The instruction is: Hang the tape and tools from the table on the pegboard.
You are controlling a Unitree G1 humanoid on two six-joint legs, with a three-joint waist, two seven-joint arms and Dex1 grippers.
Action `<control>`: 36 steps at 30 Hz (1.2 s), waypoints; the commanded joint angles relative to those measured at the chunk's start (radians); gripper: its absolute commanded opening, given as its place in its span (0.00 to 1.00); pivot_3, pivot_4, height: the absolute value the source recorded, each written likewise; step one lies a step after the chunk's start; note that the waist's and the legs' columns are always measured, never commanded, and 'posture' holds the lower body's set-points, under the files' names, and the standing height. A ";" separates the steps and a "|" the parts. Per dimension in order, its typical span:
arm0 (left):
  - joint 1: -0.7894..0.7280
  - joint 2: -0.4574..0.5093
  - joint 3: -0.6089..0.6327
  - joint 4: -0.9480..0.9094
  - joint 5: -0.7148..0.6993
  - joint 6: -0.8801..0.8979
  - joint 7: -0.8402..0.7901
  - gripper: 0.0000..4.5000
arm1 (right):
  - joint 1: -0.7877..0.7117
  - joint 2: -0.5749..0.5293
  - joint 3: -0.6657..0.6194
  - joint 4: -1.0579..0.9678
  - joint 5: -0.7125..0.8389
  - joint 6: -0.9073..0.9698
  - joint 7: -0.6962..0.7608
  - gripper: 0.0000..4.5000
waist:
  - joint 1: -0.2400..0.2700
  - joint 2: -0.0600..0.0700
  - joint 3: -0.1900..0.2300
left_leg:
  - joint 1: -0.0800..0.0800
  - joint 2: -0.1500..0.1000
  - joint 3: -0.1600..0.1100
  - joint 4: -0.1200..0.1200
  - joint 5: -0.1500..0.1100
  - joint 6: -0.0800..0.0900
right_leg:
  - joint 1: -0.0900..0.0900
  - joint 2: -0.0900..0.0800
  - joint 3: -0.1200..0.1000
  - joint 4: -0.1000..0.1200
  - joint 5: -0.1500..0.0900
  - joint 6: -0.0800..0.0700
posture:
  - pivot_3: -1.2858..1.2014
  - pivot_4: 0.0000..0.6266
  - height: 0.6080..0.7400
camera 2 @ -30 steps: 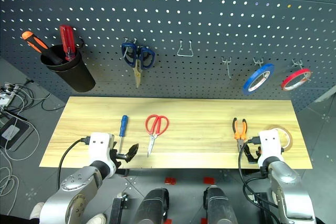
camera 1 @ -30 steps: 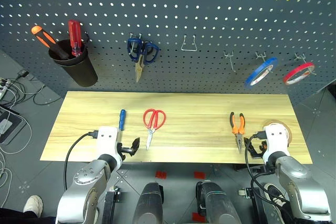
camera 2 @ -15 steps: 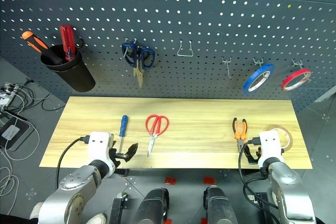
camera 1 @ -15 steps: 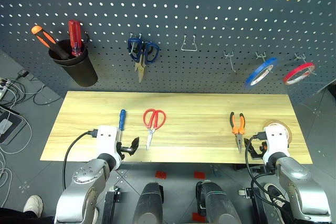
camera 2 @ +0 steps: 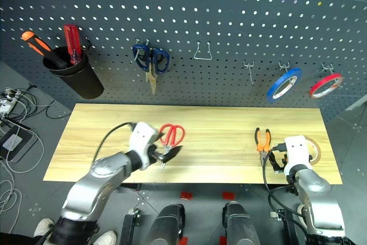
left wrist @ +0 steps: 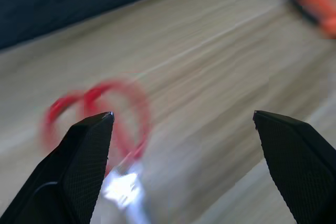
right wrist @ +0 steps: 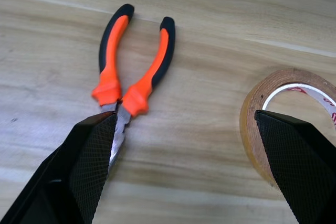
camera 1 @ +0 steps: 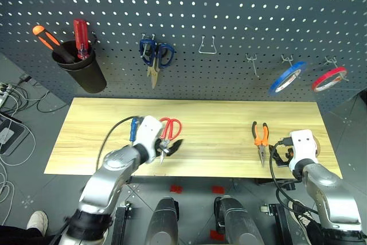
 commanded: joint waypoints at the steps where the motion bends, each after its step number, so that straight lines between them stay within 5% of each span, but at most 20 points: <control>1: -0.081 -0.028 -0.089 0.069 0.014 -0.104 -0.112 0.99 | -0.012 -0.019 -0.044 0.027 0.004 -0.020 -0.001 1.00 | -0.002 0.001 0.010 | -0.001 0.000 0.000 0.000 0.000 0.000 | -0.001 0.000 0.000 0.000 0.000 0.000 | 0.54 0.61 1.00; 17: -0.454 -0.371 -0.283 0.694 0.189 -0.711 -0.318 0.99 | -0.147 -0.047 -0.082 0.260 0.006 -0.093 -0.009 1.00 | -0.025 -0.001 0.072 | -0.006 -0.001 0.010 0.002 0.000 0.001 | -0.008 -0.001 0.003 0.002 0.001 0.000 | 0.51 0.71 1.00; 30: -0.525 -0.420 -0.245 0.852 0.217 -0.855 -0.351 0.99 | -0.177 -0.008 -0.113 0.351 0.039 -0.101 -0.026 1.00 | -0.025 -0.002 0.079 | -0.005 0.000 0.011 0.002 0.001 0.001 | -0.009 -0.001 0.003 0.003 0.001 0.000 | 0.52 0.72 1.00; 36: -0.530 -0.425 -0.232 0.870 0.223 -0.877 -0.357 1.00 | -0.177 -0.005 -0.119 0.367 0.051 -0.120 -0.028 0.64 | -0.025 -0.002 0.080 | -0.005 0.000 0.011 0.001 0.001 0.000 | -0.009 -0.001 0.003 0.002 0.001 0.000 | 0.52 0.72 1.00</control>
